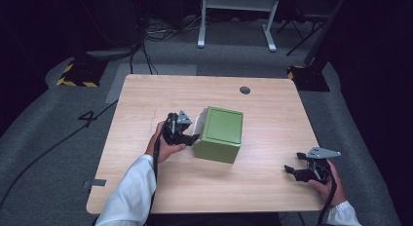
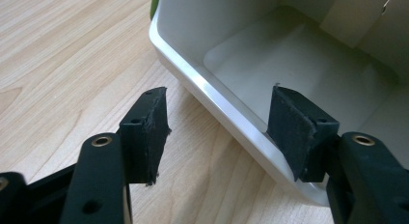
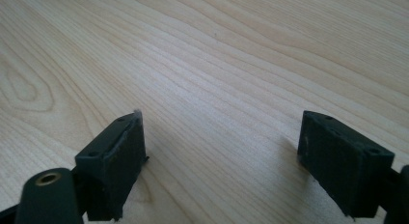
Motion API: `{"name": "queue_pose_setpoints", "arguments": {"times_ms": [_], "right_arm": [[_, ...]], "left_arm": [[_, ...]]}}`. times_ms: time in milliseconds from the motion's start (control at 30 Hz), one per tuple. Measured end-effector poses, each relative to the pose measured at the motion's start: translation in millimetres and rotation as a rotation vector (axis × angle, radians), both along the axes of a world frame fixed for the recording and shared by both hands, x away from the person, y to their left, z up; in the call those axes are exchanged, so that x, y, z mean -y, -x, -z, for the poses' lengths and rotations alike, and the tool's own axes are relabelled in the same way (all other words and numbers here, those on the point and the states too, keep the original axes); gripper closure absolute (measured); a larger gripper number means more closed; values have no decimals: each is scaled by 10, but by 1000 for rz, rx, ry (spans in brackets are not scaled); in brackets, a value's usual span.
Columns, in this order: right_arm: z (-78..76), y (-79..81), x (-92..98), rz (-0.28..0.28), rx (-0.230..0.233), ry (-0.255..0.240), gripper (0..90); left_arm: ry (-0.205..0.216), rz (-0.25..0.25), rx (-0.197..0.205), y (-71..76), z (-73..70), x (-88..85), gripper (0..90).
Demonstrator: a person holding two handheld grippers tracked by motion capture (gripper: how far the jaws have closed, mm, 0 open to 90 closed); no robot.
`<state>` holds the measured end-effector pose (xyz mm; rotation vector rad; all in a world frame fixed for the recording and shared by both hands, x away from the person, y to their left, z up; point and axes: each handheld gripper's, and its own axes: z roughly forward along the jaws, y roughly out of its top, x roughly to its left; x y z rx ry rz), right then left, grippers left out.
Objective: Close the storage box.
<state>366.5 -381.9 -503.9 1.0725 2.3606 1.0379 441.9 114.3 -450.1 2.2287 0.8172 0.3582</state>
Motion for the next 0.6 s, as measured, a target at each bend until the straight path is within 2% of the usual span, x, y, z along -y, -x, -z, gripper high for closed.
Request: {"name": "queue_pose_setpoints", "arguments": {"times_ms": [133,200,367,433,600], "right_arm": [[0,0,0,0,0,1,171],[0,0,0,0,0,0,171],[0,0,0,0,1,1,171],[0,-1,1,0,-1,0,171],[0,-1,1,0,-1,-1,171]], "left_arm": [[-1,-4,2,-5,-39,-52,352],[-16,-20,14,1,-59,-75,317],[-18,-30,39,28,-115,-129,269],[-44,-46,54,31,-125,-152,264],[-87,-63,46,28,-126,-237,235]]}}
